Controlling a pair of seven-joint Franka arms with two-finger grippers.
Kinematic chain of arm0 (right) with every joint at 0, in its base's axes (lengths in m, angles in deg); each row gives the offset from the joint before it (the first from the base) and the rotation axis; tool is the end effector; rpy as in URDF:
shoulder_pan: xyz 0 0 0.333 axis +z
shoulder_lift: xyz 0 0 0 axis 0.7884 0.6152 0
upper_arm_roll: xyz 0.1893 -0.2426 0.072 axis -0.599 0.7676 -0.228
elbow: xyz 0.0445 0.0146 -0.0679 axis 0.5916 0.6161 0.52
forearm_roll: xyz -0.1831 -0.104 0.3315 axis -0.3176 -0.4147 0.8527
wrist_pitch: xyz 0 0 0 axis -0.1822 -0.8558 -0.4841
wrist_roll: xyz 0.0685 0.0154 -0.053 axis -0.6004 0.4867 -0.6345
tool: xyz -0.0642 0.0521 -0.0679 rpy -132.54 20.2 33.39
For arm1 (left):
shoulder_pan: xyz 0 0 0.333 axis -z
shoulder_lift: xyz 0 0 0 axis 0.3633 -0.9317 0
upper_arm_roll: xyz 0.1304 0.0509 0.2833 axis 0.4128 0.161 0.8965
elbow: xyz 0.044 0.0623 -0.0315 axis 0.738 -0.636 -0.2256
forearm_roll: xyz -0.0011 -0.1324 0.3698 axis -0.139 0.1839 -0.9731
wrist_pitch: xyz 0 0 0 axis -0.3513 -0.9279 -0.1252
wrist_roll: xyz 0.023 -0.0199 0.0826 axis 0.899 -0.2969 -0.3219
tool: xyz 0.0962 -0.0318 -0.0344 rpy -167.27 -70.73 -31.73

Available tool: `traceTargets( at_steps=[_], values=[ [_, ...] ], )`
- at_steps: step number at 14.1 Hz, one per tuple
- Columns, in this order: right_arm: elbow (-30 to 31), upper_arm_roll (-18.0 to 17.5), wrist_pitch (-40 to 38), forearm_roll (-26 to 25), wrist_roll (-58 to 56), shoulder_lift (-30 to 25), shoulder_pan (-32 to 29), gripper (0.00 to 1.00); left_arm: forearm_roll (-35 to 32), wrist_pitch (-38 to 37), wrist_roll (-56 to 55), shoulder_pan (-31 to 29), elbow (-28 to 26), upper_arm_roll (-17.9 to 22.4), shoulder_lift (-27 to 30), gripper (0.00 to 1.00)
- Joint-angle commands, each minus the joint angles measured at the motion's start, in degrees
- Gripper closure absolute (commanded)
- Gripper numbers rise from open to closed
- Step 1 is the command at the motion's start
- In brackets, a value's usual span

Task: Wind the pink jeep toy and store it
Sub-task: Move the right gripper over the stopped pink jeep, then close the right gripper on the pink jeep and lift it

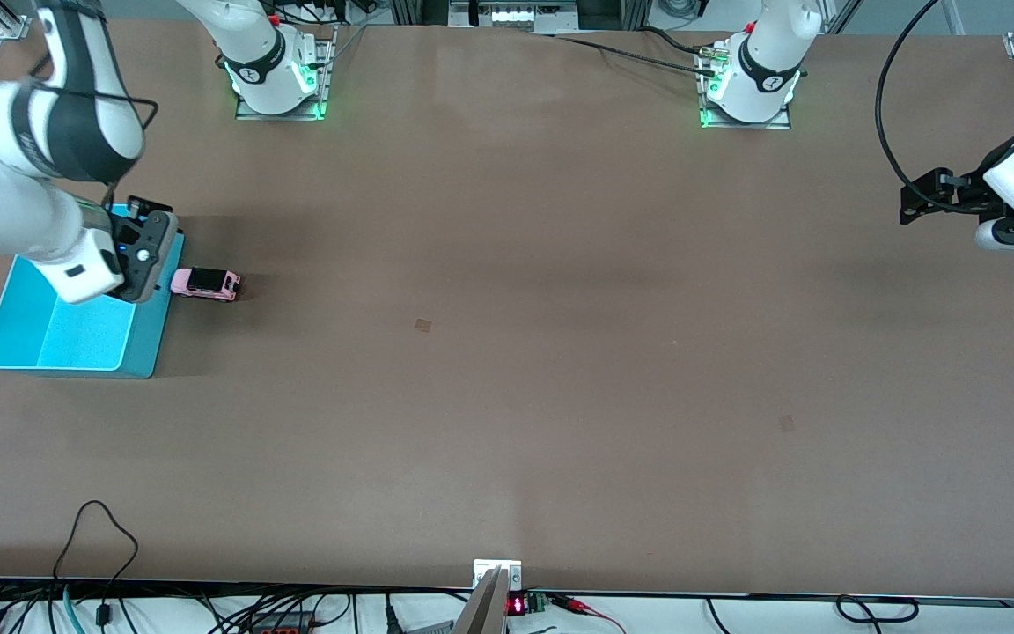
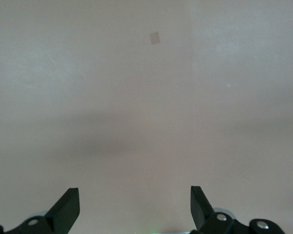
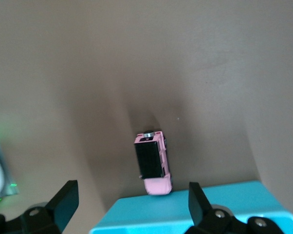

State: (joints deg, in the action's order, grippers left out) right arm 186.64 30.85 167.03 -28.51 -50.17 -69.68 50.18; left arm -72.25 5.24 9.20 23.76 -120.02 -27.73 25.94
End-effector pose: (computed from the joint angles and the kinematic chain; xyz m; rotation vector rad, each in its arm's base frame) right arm 0.5528 -0.0055 0.3760 -2.3912 -1.8310 0.2630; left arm 0.5482 0.0104 0.5834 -3.0808 0.1518 0.1932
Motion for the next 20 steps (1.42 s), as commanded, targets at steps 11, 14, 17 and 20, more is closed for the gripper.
traceTargets(
  at_steps=[11, 14, 17, 20],
  values=[
    [27.5, -0.5, 39.8, -0.5, -15.8, 1.1, -6.3, 0.0, 0.7, -1.1, 0.7, 0.7, 2.6, 0.2, -0.6, 0.0],
    [28.3, -0.5, 45.1, -0.4, -17.9, 3.8, -8.3, 0.0, 0.7, -1.1, 0.7, 1.0, 2.8, 0.2, -0.7, 0.0],
    [28.3, -0.6, 46.4, -0.4, -18.9, 4.5, -9.3, 0.0, 0.7, -1.0, 0.7, 1.1, 2.8, 0.2, -0.7, 0.0],
    [28.3, -0.6, 46.4, -0.4, -18.8, 4.5, -9.2, 0.5, 0.7, -1.1, 0.7, 1.1, 2.8, 0.2, -0.7, 0.0]
  ],
)
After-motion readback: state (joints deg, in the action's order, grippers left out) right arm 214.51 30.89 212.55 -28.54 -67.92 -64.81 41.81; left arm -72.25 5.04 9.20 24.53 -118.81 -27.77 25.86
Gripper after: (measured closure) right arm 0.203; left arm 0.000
